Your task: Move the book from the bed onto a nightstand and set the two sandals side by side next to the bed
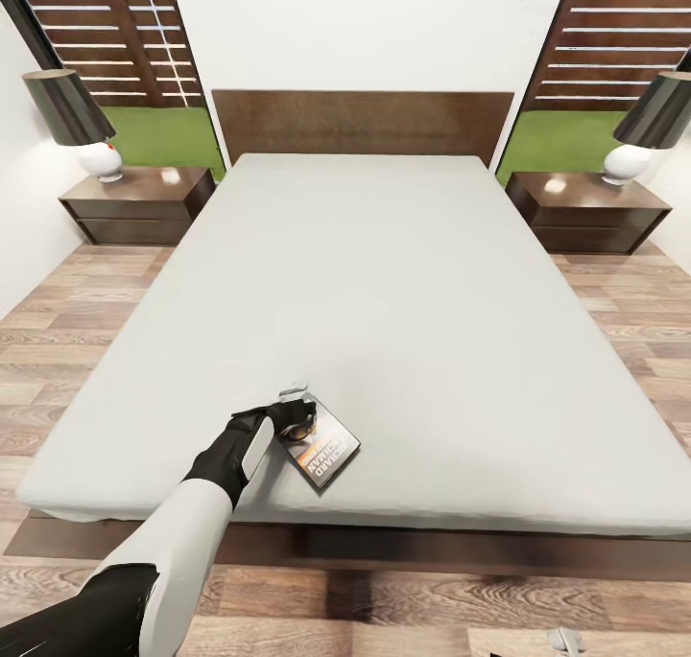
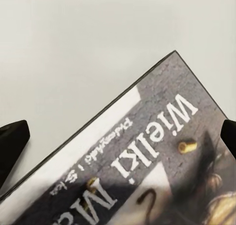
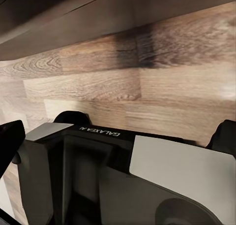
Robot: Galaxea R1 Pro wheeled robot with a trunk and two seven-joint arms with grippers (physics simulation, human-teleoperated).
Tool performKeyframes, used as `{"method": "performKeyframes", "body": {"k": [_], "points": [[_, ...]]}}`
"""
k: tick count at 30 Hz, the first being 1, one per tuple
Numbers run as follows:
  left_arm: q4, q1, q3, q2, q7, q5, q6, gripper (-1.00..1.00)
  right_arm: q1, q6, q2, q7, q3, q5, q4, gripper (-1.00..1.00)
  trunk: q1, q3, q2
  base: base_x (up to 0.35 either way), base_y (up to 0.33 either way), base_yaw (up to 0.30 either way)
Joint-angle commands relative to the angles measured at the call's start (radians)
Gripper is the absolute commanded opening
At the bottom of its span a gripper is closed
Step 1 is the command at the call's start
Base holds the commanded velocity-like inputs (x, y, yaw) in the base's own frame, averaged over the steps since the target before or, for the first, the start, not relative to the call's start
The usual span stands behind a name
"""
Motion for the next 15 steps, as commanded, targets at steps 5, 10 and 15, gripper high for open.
{"method": "performKeyframes", "body": {"k": [5,10,15], "points": [[0.002,0.001,0.006,-0.001,-0.002,0.018,0.007,1.0,0.0,0.007,0.0,0.004,-0.002,-0.001,0.0,1.0,0.0,-0.001,0.0,0.0,0.0,0.0],[0.002,0.001,0.006,-0.001,-0.002,0.018,0.007,1.0,0.0,0.007,0.0,0.005,-0.002,-0.002,0.0,1.0,0.0,-0.001,0.0,-0.001,0.0,0.0],[0.002,0.001,0.006,-0.001,-0.002,0.018,0.007,1.0,0.0,0.007,0.0,0.004,-0.002,-0.002,0.0,1.0,0.0,-0.001,0.0,-0.206,0.0,0.0]]}}
